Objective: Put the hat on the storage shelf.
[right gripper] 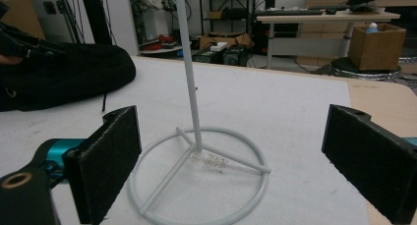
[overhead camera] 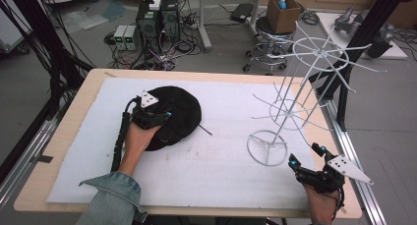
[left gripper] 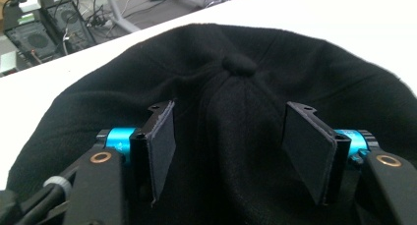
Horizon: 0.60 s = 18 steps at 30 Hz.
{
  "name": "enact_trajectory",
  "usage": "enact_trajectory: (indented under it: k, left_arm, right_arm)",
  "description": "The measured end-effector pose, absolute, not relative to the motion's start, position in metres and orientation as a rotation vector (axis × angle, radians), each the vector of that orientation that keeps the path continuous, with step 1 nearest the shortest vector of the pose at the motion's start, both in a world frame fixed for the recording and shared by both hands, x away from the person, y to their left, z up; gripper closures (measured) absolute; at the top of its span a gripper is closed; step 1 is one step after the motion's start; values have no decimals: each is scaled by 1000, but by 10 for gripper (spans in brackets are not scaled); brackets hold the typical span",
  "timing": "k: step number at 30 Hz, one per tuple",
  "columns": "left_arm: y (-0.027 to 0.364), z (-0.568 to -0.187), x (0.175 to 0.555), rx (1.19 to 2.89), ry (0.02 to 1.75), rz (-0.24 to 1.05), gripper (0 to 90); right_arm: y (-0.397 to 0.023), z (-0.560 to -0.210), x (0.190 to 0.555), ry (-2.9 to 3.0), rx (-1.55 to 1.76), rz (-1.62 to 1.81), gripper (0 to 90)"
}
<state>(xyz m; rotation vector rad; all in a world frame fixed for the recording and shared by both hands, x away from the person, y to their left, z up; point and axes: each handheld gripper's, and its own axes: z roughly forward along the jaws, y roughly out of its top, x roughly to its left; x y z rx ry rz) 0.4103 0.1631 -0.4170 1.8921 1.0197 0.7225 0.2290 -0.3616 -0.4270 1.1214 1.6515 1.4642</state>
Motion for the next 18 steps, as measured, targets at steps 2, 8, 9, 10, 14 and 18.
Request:
enact_trajectory:
  k: [2,8,9,10,14,18]
  left_arm:
    - [163,-417,410,1904,1021,729,411]
    - [163,-418,410,1943,978,704,764]
    - [162,-418,410,1953,975,712,810]
    - [162,-418,410,1961,964,711,850]
    - [162,-417,409,1974,954,714,863]
    - [166,-410,406,1914,915,690,869]
  right_arm:
    - [-361,-427,229,1650,1122,1467,69]
    - [-362,-427,229,1650,1120,1465,69]
    - [-362,-427,229,1649,1121,1467,69]
    - [-362,-427,229,1650,1119,1466,69]
    - [-362,-427,229,1651,1119,1465,69]
    - [-363,-427,229,1648,1121,1463,69]
